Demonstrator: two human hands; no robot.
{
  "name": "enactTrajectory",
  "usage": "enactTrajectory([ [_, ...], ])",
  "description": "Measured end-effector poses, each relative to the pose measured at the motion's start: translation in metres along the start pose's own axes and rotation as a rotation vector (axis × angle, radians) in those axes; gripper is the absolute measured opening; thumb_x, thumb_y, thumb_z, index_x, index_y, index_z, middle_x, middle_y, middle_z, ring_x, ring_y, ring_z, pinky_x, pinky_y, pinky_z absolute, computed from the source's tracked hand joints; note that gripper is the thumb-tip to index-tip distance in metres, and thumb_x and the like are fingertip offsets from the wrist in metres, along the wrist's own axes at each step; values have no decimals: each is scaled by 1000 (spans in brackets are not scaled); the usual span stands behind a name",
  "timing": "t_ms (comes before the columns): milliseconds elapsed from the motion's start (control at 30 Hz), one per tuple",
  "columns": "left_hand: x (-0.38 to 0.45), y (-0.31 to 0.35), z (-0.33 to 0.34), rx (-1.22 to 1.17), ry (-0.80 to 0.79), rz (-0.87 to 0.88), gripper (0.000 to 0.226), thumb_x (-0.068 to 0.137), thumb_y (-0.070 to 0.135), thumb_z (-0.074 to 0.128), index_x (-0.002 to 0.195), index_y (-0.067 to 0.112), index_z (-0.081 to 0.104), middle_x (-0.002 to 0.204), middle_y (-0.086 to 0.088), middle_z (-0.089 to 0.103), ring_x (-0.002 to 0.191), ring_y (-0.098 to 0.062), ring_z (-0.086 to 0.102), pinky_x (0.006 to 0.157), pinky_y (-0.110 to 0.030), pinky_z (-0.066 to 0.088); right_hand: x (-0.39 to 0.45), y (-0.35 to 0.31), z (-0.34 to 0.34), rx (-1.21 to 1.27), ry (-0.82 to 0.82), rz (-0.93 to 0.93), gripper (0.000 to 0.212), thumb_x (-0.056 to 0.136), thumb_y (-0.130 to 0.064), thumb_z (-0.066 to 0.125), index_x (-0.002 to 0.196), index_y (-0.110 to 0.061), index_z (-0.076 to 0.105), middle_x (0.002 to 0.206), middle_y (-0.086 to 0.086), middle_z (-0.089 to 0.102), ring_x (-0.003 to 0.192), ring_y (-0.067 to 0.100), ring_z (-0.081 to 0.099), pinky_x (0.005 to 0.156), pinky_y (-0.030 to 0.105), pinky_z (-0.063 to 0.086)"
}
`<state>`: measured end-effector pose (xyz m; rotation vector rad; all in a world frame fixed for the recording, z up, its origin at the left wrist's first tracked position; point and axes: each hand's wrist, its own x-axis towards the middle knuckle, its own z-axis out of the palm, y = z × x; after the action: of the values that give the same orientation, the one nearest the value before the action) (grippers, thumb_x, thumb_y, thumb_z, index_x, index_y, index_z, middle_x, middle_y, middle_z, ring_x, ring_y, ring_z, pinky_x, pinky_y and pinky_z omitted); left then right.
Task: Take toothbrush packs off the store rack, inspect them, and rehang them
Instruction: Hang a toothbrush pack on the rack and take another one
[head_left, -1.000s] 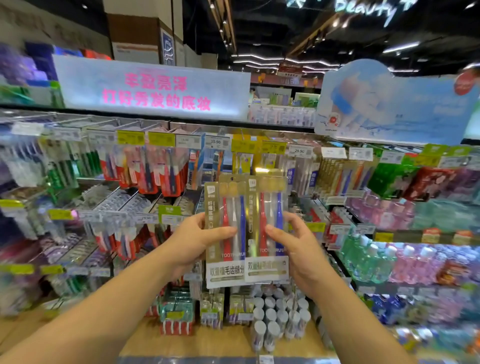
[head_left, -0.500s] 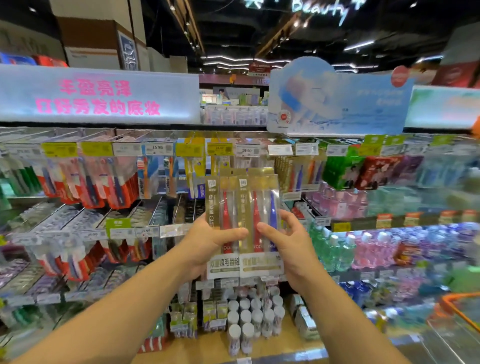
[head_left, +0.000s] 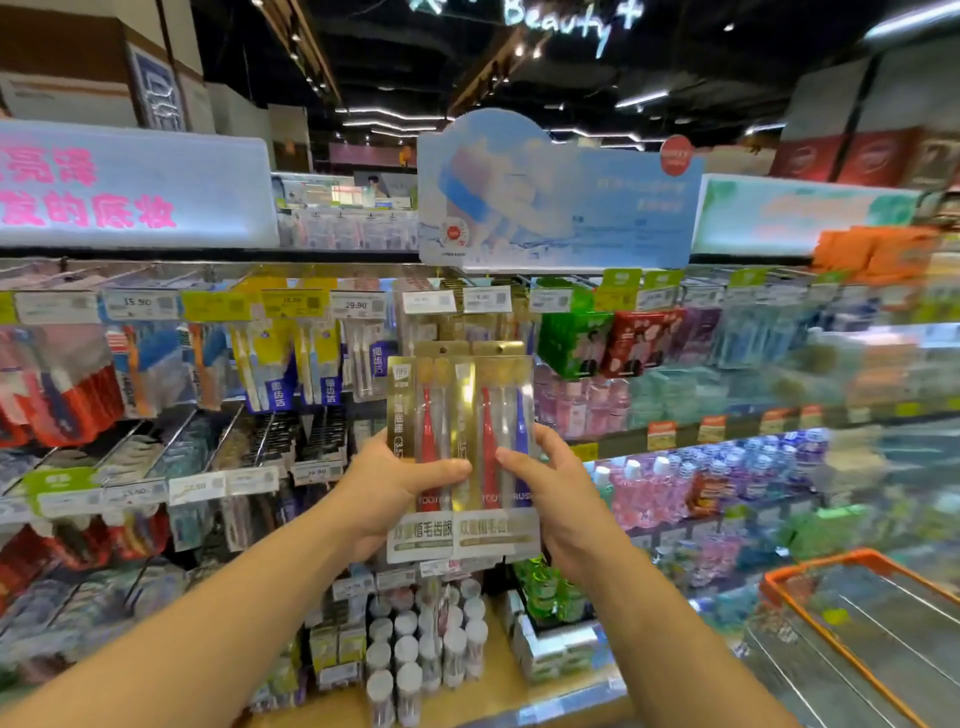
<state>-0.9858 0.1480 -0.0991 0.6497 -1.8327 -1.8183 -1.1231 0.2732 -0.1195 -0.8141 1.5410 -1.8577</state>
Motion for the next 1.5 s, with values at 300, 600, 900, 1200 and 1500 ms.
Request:
enactTrajectory([
  [300,31,-9,57,-21,72,1,82,59,25,99,130,21,58,116,-1,77,108,-19,73,107,-52,49,16,-21,-74,-110,-61,77,25,101,-22,60,122,-30,71,114,-6,77,107,16,73,82,34,57],
  [600,74,-20,75,14,47,-28,96,51,36,103,134,22,56,116,-2,77,108,-22,74,103,-55,51,44,-24,-106,-136,-55,120,23,104,-15,55,105,-28,74,100,-6,80,87,8,77,64,20,57],
  [900,123,-36,67,-10,2,-25,85,54,28,101,128,23,58,110,-1,79,104,-22,76,103,-55,52,112,-25,-93,-150,44,59,20,94,-36,69,106,-20,68,116,3,76,106,21,72,85,38,57],
  [1200,166,-44,39,3,30,-27,53,75,8,88,117,23,59,89,13,81,81,-4,77,73,-24,54,193,-35,-58,-99,137,-9,24,89,-44,71,104,-26,74,112,-3,75,115,19,65,108,51,47],
  [1500,192,-59,24,65,77,-31,87,63,31,97,137,22,54,111,5,78,101,-14,75,96,-40,57,237,-15,-46,-51,175,57,13,90,-18,63,89,-13,76,83,7,76,83,28,74,82,48,61],
])
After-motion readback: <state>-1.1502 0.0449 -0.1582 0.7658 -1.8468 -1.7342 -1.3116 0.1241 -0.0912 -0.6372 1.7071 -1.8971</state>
